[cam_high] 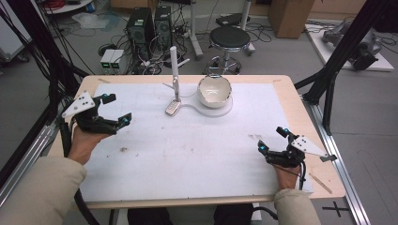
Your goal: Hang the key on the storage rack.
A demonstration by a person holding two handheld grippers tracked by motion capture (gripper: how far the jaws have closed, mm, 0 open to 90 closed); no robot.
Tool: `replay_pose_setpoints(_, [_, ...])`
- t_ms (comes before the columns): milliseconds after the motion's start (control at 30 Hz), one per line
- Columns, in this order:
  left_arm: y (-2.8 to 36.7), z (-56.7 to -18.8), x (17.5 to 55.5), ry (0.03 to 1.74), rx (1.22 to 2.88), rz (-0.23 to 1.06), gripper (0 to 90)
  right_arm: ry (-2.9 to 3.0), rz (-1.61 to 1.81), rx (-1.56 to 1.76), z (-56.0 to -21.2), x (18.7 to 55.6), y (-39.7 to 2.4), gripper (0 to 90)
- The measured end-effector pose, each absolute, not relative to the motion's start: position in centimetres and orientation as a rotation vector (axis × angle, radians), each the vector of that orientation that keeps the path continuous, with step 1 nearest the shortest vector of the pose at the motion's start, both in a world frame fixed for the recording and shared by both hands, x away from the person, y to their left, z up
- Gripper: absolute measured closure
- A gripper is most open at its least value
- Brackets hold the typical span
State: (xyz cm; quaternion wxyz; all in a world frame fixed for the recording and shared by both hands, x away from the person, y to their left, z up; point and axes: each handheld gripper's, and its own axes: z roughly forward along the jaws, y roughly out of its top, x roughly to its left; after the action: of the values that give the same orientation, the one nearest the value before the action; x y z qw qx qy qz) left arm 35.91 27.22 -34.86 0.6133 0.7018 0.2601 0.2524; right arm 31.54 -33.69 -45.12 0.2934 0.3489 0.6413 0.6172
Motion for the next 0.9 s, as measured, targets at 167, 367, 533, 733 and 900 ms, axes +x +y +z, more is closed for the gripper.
replay_pose_setpoints(167, [27.8,-37.5,33.6,0.601,1.579,0.586,1.7,1.708,1.645,0.929,-45.1,31.6,-33.7,0.6])
replay_pose_setpoints(367, [28.5,-40.5,30.9,0.603,1.492,0.606,1.7,1.709,1.647,0.932,-45.1,31.6,-33.7,0.6])
replay_pose_setpoints(533, [28.9,-42.4,29.5,0.628,1.47,0.634,1.7,1.71,1.645,0.922,-45.1,31.6,-33.7,0.6])
replay_pose_setpoints(733, [29.0,-44.3,29.0,0.638,1.433,0.663,1.7,1.712,1.642,0.927,-45.1,31.5,-33.6,0.6])
replay_pose_setpoints(900, [29.0,-45.4,28.7,0.685,1.406,0.691,1.7,1.71,1.639,0.924,-45.1,31.6,-33.6,0.6])
